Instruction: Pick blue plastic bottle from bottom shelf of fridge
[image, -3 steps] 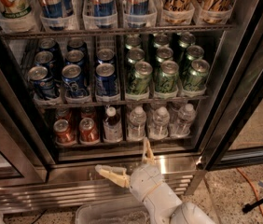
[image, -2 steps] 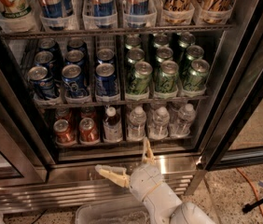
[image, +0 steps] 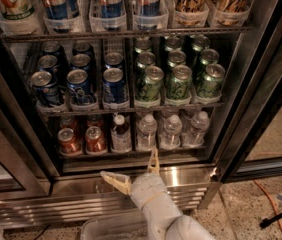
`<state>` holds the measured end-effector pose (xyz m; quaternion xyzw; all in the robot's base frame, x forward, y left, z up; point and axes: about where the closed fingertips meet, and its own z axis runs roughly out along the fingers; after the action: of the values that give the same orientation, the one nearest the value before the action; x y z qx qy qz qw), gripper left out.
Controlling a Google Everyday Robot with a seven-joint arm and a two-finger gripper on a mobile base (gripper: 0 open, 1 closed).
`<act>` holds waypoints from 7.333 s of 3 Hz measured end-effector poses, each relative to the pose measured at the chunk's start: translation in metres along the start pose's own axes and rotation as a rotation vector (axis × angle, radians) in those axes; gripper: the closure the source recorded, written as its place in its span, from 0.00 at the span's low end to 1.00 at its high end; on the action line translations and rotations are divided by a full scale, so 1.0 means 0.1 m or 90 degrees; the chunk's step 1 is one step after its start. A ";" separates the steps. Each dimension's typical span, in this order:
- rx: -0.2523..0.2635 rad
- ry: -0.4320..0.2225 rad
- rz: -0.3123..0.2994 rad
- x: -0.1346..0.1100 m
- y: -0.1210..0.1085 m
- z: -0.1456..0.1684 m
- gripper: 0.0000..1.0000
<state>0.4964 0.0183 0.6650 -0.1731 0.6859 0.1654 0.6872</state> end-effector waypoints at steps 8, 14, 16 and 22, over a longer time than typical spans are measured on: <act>-0.084 -0.020 0.002 0.66 -0.17 0.43 0.18; -0.087 -0.018 0.000 0.64 -0.16 0.45 0.13; -0.104 -0.011 0.012 0.51 -0.18 0.58 0.10; -0.166 -0.012 0.020 0.55 -0.12 1.27 0.17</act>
Offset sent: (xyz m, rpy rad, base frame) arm 0.0404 0.0036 -0.0513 -0.0386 -0.0395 -0.0795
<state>0.6147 0.0662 0.6102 -0.2486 0.6544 0.2653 0.6630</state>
